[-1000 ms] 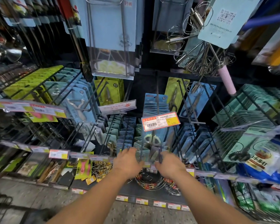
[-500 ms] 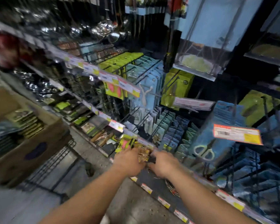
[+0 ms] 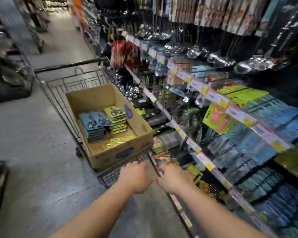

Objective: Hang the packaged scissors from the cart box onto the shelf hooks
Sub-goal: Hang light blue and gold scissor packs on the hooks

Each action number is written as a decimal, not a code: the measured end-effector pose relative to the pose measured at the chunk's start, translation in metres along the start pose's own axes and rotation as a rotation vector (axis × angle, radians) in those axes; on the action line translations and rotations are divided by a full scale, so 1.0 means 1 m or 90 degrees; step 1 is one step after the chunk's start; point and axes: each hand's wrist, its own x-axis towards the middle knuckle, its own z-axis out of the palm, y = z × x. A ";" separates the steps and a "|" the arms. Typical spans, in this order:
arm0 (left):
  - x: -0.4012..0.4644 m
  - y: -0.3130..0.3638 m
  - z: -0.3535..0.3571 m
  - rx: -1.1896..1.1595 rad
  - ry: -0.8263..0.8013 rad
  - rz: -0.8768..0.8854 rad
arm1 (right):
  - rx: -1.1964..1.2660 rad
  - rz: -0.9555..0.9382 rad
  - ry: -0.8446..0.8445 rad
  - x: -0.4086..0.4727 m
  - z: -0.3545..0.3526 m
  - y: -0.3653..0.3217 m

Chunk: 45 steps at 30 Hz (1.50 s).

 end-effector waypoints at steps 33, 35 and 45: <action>0.189 -0.215 -0.085 -0.092 -0.021 -0.133 | 0.048 -0.026 -0.100 0.272 -0.024 -0.160; 0.207 -0.214 -0.081 -0.101 -0.041 -0.135 | 0.062 -0.010 -0.118 0.288 -0.027 -0.152; 0.278 -0.222 -0.048 -0.123 -0.153 -0.134 | 0.073 0.063 -0.182 0.336 -0.013 -0.130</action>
